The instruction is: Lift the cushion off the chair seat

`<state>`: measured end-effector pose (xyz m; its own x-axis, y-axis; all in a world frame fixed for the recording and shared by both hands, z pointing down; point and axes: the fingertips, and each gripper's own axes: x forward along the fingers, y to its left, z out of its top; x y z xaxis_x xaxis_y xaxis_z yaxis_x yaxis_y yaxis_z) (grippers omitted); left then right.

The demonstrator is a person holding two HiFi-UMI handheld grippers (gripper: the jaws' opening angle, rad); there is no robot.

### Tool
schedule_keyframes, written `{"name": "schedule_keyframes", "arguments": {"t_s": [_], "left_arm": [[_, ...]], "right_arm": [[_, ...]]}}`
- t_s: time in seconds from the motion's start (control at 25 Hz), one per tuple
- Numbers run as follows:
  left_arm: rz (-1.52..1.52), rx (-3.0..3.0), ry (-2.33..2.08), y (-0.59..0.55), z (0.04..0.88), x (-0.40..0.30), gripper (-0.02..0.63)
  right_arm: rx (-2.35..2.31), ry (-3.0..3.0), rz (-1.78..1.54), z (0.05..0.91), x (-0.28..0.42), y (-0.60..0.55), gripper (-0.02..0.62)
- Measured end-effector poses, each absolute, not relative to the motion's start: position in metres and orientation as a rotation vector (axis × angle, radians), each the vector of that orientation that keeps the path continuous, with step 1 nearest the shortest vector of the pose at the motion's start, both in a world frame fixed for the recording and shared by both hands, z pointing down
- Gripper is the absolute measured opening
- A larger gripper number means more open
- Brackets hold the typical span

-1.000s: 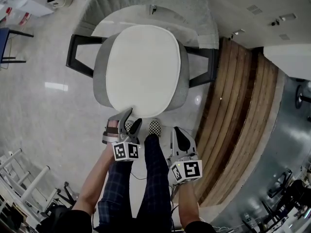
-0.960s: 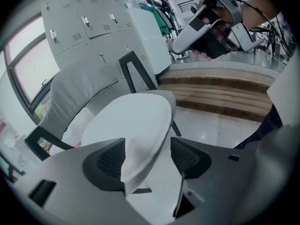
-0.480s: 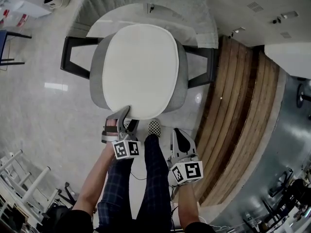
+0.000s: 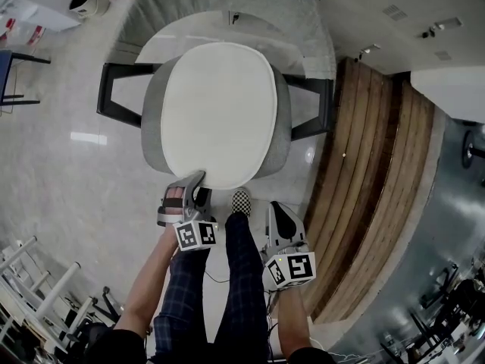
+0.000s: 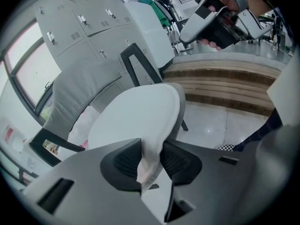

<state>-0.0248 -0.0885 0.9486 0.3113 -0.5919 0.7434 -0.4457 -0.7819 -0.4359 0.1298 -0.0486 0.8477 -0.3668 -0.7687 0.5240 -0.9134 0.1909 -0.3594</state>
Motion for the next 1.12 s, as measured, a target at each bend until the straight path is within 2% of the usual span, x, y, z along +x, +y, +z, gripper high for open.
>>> {"name": "schedule_keyframes", "arguments": {"t_s": [0.12,0.36,1.12], "left_arm": [[-1.479,-2.466,0.989,-0.088,0.942,-0.025,0.094],[-1.518,-2.550,0.965,-0.079,0.929,-0.023,0.072],[-1.217,-2.886,1.224,-0.108,0.785,-0.037,0.055]], "right_arm": [[1.617,-2.243,0.927,0.838,0.127,-0.051,0.029],[1.627,-2.255,0.910,0.815,0.124,-0.056,0.029],[1.623,-2.305,0.809,0.714,0.113,-0.069,0.029]]}}
